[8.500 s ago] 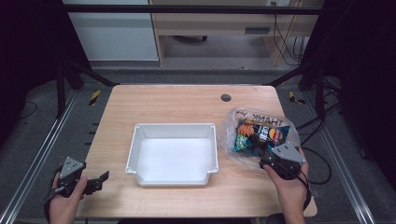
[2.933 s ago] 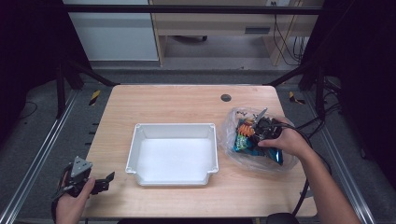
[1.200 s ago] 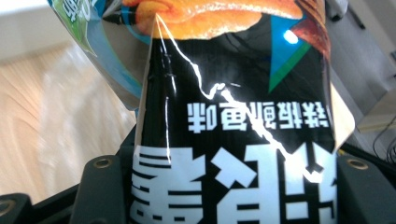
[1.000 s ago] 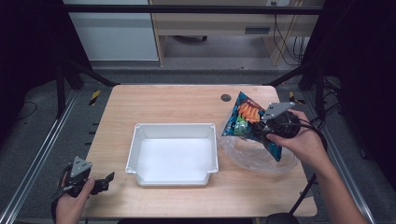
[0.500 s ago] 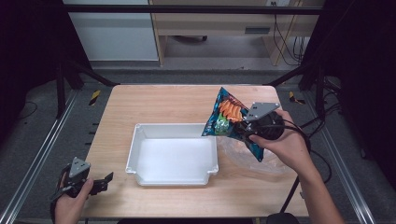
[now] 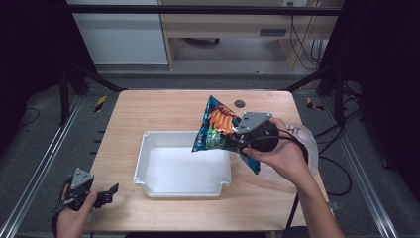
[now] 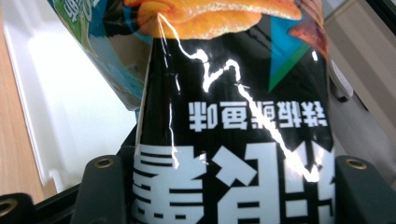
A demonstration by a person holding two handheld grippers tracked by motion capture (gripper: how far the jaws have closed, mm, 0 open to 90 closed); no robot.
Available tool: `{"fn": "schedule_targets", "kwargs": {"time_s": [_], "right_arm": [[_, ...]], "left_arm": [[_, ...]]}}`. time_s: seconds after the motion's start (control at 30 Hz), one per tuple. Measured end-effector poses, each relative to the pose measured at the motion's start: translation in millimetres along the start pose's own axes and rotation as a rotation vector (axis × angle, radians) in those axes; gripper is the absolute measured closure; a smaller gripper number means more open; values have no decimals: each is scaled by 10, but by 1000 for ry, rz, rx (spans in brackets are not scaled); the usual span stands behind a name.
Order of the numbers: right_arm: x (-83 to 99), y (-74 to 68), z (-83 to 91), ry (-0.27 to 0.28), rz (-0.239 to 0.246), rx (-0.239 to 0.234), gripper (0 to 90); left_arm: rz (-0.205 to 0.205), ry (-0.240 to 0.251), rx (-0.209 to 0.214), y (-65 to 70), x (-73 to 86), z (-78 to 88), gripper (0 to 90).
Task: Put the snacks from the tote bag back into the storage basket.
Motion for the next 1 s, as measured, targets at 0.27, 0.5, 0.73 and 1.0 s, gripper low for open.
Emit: {"fn": "schedule_targets", "kwargs": {"time_s": [0.27,0.5,0.73,1.0], "right_arm": [[-230,-131,-106,38,21,-31,392],[-381,-259,-203,55,41,-62,392],[-572,-361,-346,67,64,-92,392],[-709,-451,-495,68,80,-122,392]], "left_arm": [[20,18,1,-22,0,16,34],[20,22,6,-18,-2,13,33],[22,21,9,-31,2,29,33],[22,26,11,-26,-4,30,34]]}}
Point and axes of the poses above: each handheld gripper's, and its own axes: z roughly backward along the jaws, x roughly out of its underside, y roughly to its right, the point moved 10 cm from there along -z, roughly forward along the jaws, and after that the axes turned 6 degrees about x, right-handed, at the moved point
